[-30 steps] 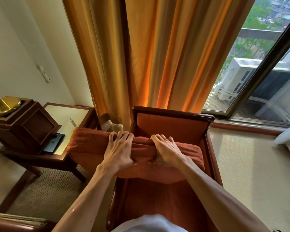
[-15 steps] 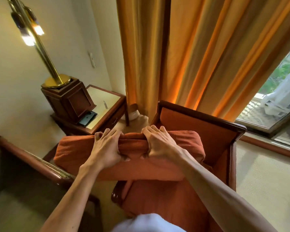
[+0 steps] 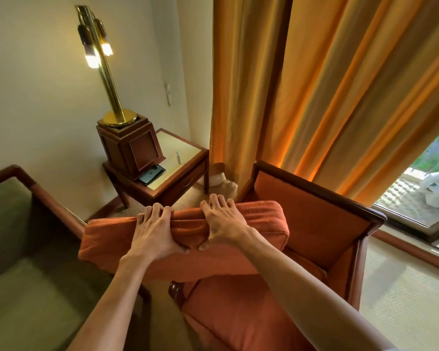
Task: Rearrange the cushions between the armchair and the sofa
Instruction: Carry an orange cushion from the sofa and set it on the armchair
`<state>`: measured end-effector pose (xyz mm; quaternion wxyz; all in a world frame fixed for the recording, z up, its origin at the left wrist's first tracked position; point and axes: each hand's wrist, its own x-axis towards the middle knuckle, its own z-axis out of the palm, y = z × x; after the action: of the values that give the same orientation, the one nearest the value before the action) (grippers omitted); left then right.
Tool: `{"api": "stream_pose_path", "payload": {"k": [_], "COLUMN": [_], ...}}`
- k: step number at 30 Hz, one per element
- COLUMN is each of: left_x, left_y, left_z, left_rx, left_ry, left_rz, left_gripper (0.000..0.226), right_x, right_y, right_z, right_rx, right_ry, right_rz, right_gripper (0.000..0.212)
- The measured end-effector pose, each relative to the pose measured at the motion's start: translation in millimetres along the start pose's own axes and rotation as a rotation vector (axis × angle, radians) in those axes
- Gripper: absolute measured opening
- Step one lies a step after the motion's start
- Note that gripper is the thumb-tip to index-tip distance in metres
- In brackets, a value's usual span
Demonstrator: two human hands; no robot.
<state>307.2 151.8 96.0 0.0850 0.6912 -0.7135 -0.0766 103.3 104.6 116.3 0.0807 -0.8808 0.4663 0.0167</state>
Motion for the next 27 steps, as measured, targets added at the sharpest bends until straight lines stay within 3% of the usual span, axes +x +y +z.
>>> {"api": "stream_pose_path", "payload": {"k": [6, 13, 21, 27], "left_x": [-34, -112, -229, -316], "left_y": [-41, -144, -283, -380], "left_z": [-1, -27, -65, -86], "left_rx": [0.006, -0.141, -0.087, 0.015], "left_ry": [-0.007, -0.035, 0.048, 0.056], "left_rz": [0.031, -0.067, -0.348, -0.637], "left_gripper": [0.097, 0.090, 0.083, 0.079], "right_x": [4, 36, 95, 149], "right_y": [-49, -176, -344, -491], "right_z": [-8, -11, 24, 66], "right_rx": [-0.045, -0.200, -0.030, -0.047], "right_ry": [0.015, -0.022, -0.171, -0.222], "right_rz": [-0.097, -0.279, -0.537, -0.823], "right_gripper": [0.098, 0.087, 0.076, 0.077]}}
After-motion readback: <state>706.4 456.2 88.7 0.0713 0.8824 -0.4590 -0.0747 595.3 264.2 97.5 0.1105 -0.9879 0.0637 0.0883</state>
